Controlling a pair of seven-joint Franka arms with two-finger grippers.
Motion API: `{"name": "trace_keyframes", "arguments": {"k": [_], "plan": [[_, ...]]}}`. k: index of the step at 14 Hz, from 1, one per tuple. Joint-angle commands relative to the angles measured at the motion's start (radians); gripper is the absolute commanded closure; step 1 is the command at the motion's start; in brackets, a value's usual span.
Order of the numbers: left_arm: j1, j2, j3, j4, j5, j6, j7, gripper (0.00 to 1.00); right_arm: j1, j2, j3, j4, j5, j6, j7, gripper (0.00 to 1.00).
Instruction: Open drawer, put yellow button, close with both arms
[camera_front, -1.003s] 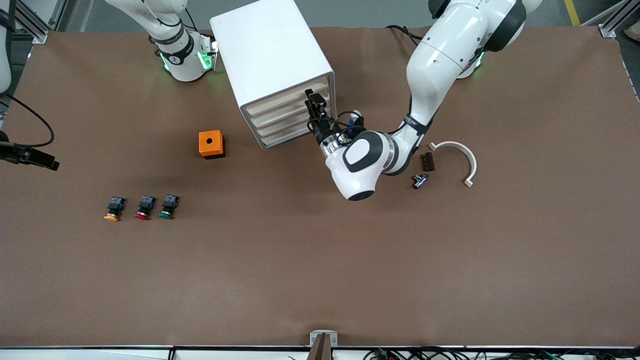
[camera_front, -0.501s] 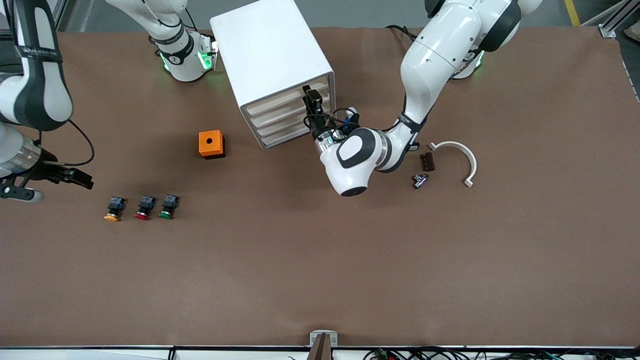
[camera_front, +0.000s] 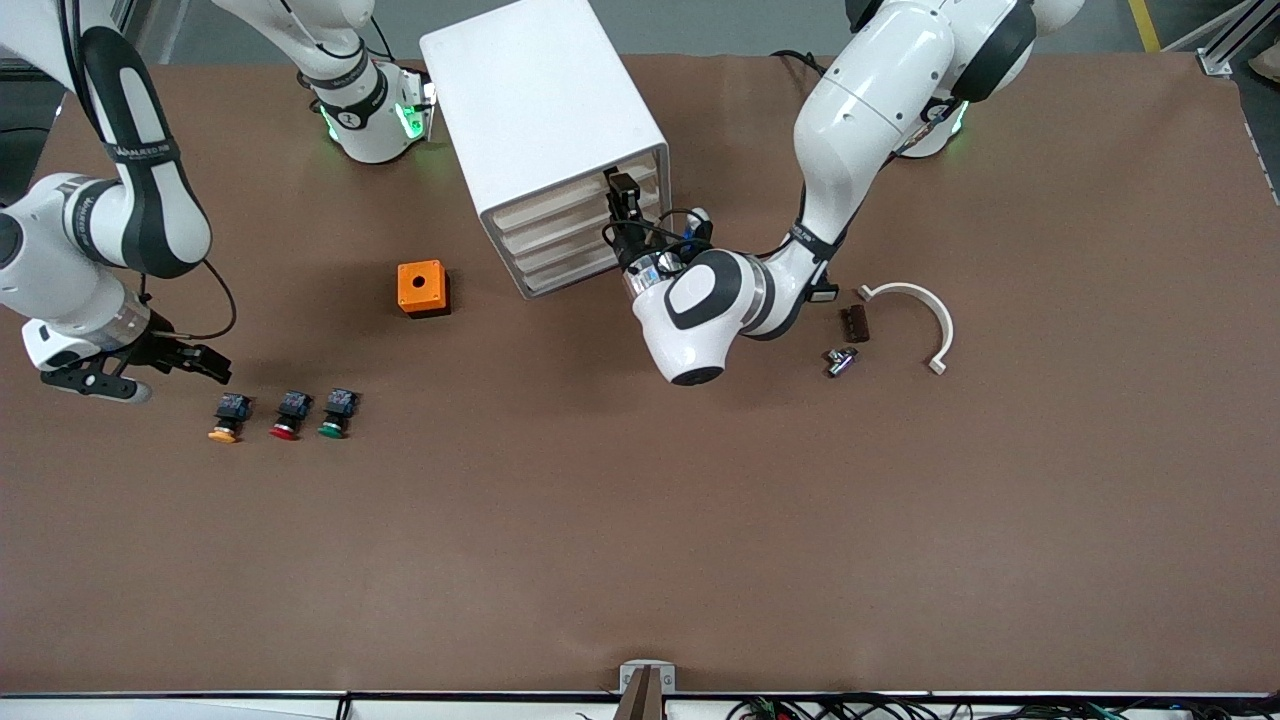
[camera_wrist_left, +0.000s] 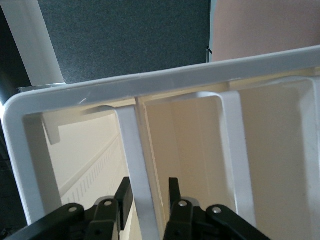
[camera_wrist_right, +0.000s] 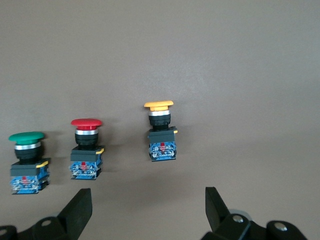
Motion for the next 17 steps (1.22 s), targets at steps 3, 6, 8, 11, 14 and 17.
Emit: {"name": "trace_keyframes", "arguments": {"k": [3, 6, 8, 11, 14, 17], "plan": [[-0.003, 0.003, -0.002, 0.000, -0.016, -0.012, 0.012, 0.87, -0.075, 0.047, 0.015, 0.004, 0.017, 0.058, -0.085, 0.00], [0.000, 0.003, -0.002, 0.000, -0.007, -0.012, 0.029, 0.93, -0.084, 0.070, 0.015, 0.011, 0.018, 0.073, -0.105, 0.00], [0.007, 0.003, 0.000, 0.001, -0.006, -0.012, 0.029, 0.93, -0.054, 0.090, 0.024, 0.017, 0.038, 0.079, -0.082, 0.00], [0.020, 0.001, 0.008, 0.003, -0.006, -0.009, 0.031, 0.92, -0.041, 0.098, 0.024, 0.016, 0.115, 0.087, -0.105, 0.00], [0.052, 0.001, 0.008, 0.005, -0.003, -0.009, 0.034, 0.90, -0.047, 0.125, 0.022, 0.036, 0.116, 0.096, -0.113, 0.00], [0.087, 0.006, 0.009, 0.005, -0.004, 0.003, 0.032, 0.86, -0.051, 0.193, 0.022, 0.100, 0.116, 0.102, -0.143, 0.00]]}}
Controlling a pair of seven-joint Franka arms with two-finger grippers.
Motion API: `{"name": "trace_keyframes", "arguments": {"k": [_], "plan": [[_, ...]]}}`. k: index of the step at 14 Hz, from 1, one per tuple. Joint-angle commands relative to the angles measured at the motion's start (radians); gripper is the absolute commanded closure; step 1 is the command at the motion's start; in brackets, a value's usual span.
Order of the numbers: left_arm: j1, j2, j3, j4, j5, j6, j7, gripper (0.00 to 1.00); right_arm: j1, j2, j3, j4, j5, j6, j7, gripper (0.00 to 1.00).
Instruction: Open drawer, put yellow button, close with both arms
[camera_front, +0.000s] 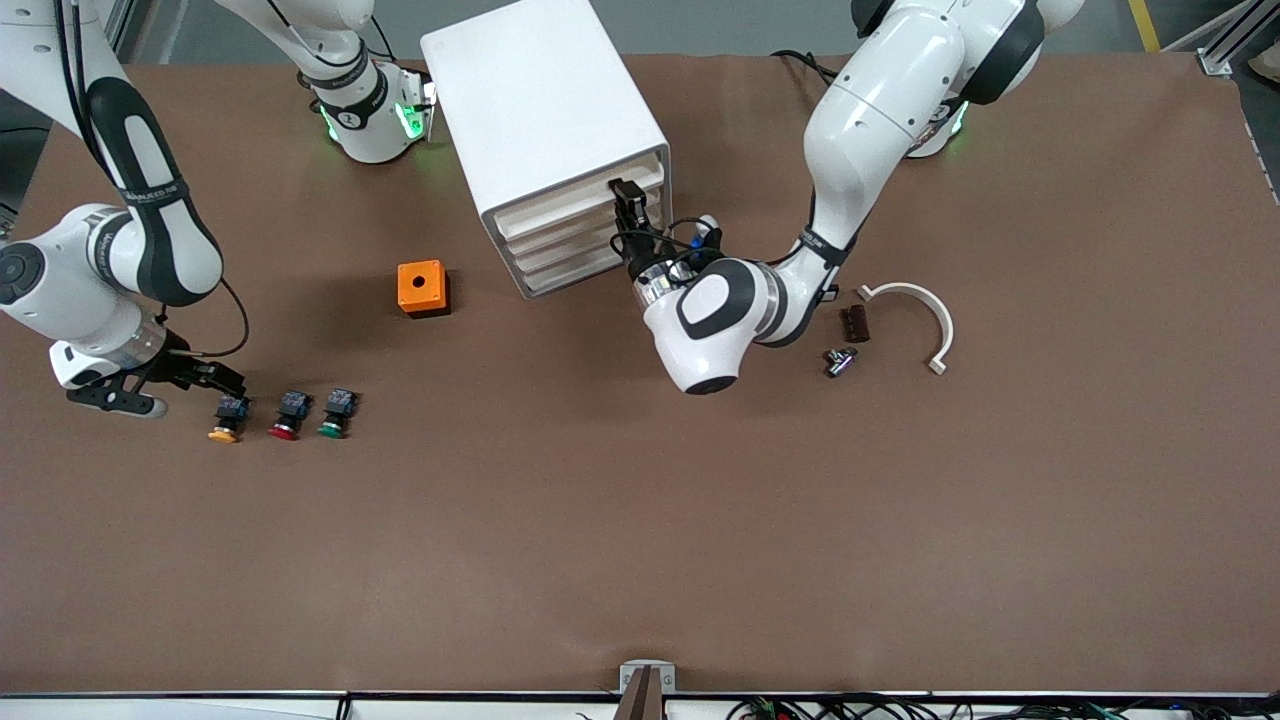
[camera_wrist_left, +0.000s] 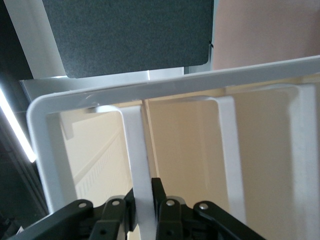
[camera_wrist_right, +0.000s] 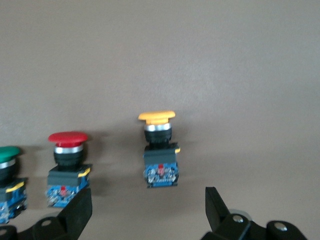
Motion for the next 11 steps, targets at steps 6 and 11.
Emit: {"name": "trace_keyframes", "arguments": {"k": [6, 11], "plan": [[0.117, 0.004, 0.006, 0.008, -0.008, 0.060, 0.065, 0.83, -0.007, 0.078, 0.004, 0.058, 0.019, 0.024, -0.036, 0.00], [0.145, 0.004, 0.006, 0.009, -0.006, 0.076, 0.085, 0.82, -0.020, 0.114, 0.004, 0.053, 0.019, 0.074, -0.052, 0.00]]}}
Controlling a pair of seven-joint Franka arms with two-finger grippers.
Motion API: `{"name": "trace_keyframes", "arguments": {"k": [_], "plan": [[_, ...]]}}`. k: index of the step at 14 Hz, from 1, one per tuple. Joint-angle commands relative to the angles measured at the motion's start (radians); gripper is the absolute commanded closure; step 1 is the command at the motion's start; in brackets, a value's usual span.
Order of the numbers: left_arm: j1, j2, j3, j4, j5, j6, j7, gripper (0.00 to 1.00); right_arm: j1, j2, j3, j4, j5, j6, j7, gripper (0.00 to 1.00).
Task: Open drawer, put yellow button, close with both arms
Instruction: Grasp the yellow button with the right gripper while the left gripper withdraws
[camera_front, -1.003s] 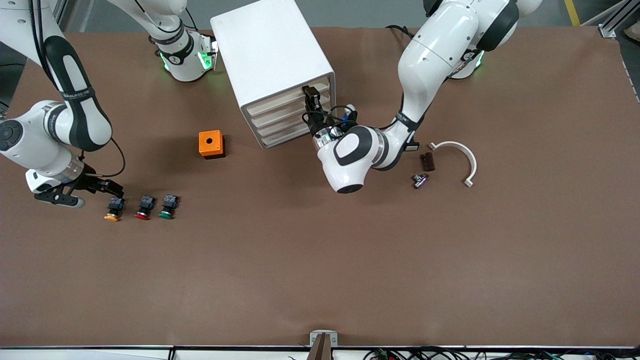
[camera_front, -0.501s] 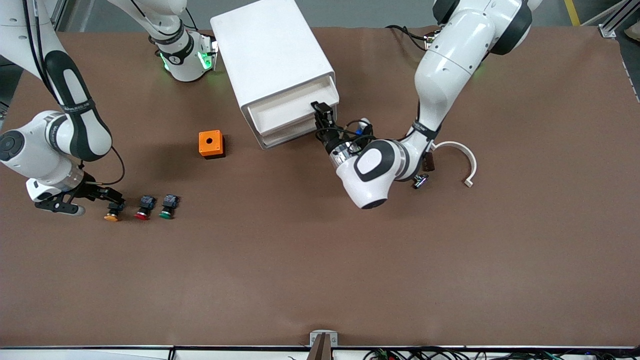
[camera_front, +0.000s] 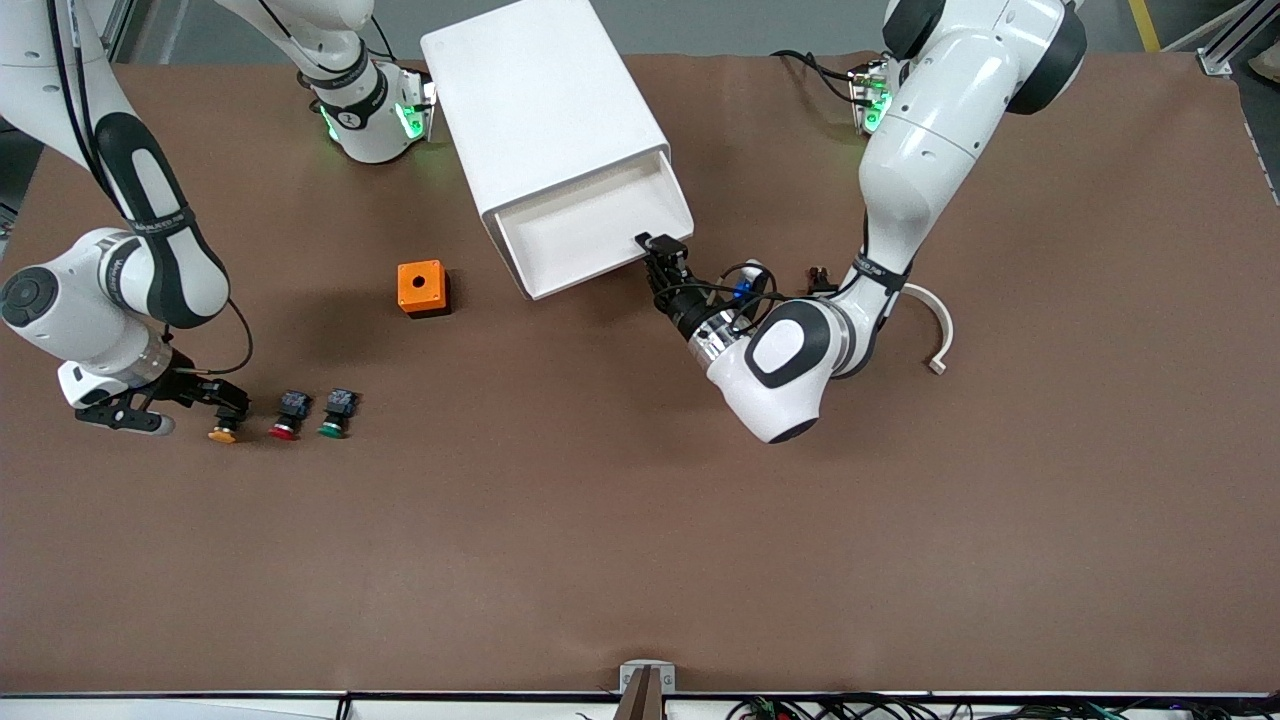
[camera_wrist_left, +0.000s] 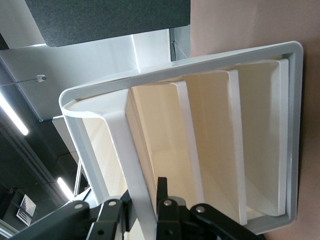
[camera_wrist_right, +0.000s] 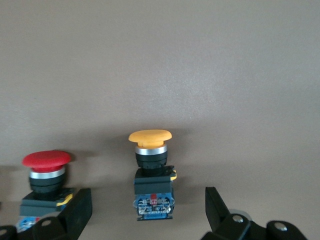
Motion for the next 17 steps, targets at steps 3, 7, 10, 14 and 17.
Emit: {"name": "trace_keyframes", "arguments": {"k": [3, 7, 10, 14, 17], "plan": [[0.010, 0.005, 0.006, -0.001, 0.003, 0.031, 0.028, 0.81, -0.017, 0.041, 0.006, 0.007, 0.019, 0.035, -0.028, 0.00], [0.008, 0.003, 0.006, -0.001, 0.008, 0.032, 0.037, 0.30, -0.017, 0.061, 0.006, 0.007, 0.019, 0.035, -0.027, 0.00], [0.010, 0.001, 0.006, -0.001, 0.008, 0.032, 0.039, 0.00, -0.019, 0.061, 0.006, 0.007, 0.019, 0.035, -0.025, 0.00], [0.016, -0.012, 0.003, 0.005, 0.003, 0.026, 0.114, 0.00, -0.019, 0.066, 0.006, 0.006, 0.019, 0.035, -0.023, 0.00], [0.036, -0.020, 0.002, 0.010, 0.005, 0.023, 0.181, 0.00, -0.027, 0.066, 0.008, 0.006, 0.019, 0.035, -0.025, 0.41]]}}
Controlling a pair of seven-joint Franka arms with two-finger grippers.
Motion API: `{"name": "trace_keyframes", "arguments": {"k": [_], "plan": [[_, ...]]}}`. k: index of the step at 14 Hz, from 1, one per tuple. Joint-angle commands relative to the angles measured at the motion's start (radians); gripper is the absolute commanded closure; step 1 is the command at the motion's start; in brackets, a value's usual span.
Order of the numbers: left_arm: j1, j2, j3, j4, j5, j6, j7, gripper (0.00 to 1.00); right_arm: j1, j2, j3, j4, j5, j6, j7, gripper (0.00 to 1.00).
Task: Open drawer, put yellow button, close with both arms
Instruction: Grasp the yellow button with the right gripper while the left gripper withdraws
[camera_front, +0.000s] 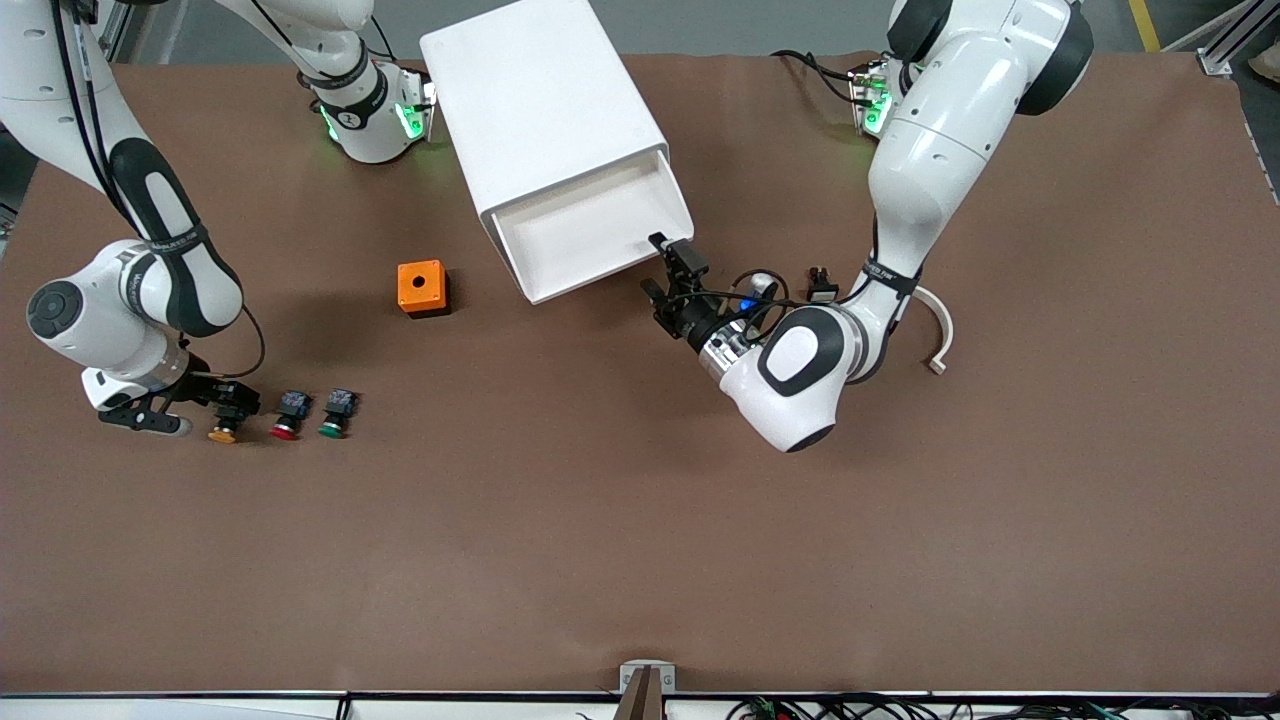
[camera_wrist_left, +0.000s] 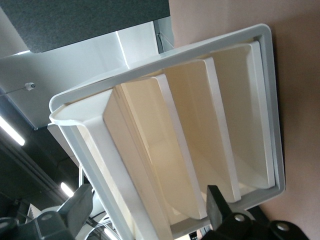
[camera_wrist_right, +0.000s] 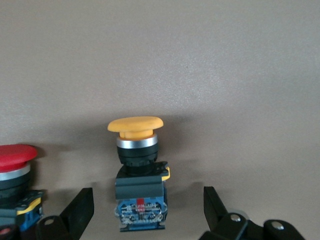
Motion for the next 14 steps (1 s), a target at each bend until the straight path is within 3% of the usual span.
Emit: {"name": "trace_keyframes", "arguments": {"k": [1, 5, 8, 10, 14], "plan": [[0.029, -0.018, -0.008, -0.003, 0.004, -0.007, 0.078, 0.00, -0.019, 0.004, 0.011, 0.004, 0.018, 0.004, -0.022, 0.97], [0.058, -0.021, -0.005, 0.018, 0.023, -0.035, 0.239, 0.00, -0.019, 0.003, 0.011, 0.004, 0.019, 0.003, -0.022, 1.00], [0.078, -0.035, -0.008, 0.029, 0.128, -0.035, 0.394, 0.00, -0.014, -0.008, 0.011, 0.005, 0.019, -0.011, -0.019, 1.00], [0.090, -0.034, -0.004, 0.061, 0.173, -0.027, 0.493, 0.00, -0.002, -0.037, 0.016, 0.013, 0.019, -0.080, -0.002, 1.00], [0.067, -0.037, 0.079, 0.126, 0.253, 0.027, 0.699, 0.00, 0.084, -0.124, 0.031, 0.027, 0.019, -0.230, 0.210, 1.00]]}}
